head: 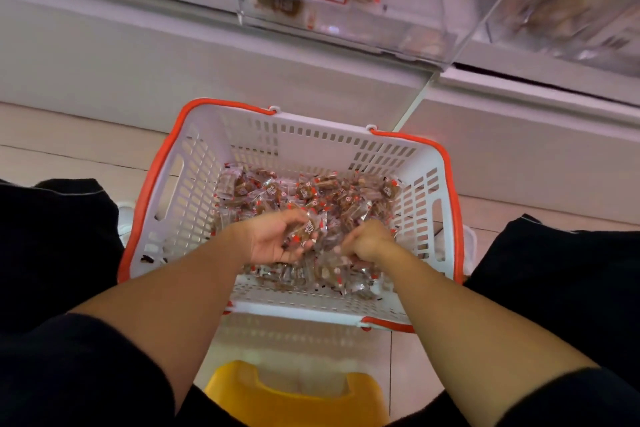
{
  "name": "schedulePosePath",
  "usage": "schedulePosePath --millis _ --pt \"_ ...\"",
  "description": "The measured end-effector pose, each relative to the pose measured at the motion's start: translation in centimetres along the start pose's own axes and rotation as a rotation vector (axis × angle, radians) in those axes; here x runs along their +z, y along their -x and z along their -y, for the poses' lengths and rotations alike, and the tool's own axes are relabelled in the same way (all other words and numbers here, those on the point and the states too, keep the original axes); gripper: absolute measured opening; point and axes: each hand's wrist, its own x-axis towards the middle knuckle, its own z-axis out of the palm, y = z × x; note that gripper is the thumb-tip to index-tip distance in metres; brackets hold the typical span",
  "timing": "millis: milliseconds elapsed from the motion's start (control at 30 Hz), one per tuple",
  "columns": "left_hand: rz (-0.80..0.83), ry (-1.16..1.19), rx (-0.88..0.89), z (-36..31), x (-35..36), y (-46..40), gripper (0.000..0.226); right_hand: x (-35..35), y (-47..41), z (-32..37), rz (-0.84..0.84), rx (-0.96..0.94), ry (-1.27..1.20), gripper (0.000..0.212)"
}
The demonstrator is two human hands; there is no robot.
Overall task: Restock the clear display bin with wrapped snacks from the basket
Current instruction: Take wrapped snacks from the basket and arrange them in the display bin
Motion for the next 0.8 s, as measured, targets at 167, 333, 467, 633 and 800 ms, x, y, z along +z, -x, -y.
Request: schedulePosePath --millis 167,333,467,633,800 --pt "-0.024 0.009 0.096 -1.2 0.6 1.8 0.025 -4.0 3.4 3.6 0.017 -0.202 -0.170 0.009" --pt "0.159 -0.210 0.197 -7.3 4.2 6.7 0.040 -11.5 9.8 11.2 0.166 -0.582 -0.102 0.006" --pt "0.422 -0.341 0.288 -12.5 8.5 13.0 0.043 -15.5 14.6 14.7 0.151 -0.795 -0.086 0.008" --pt "0.233 -0.696 0.544 -17.7 14.0 19.8 0.023 -19.3 19.1 18.7 -0.092 -1.059 0.125 0.009" --pt "-0.025 -1.079 0.765 -22.1 17.8 24.1 0.030 -23.1 21.4 22.6 -0.110 -1.201 0.065 0.036"
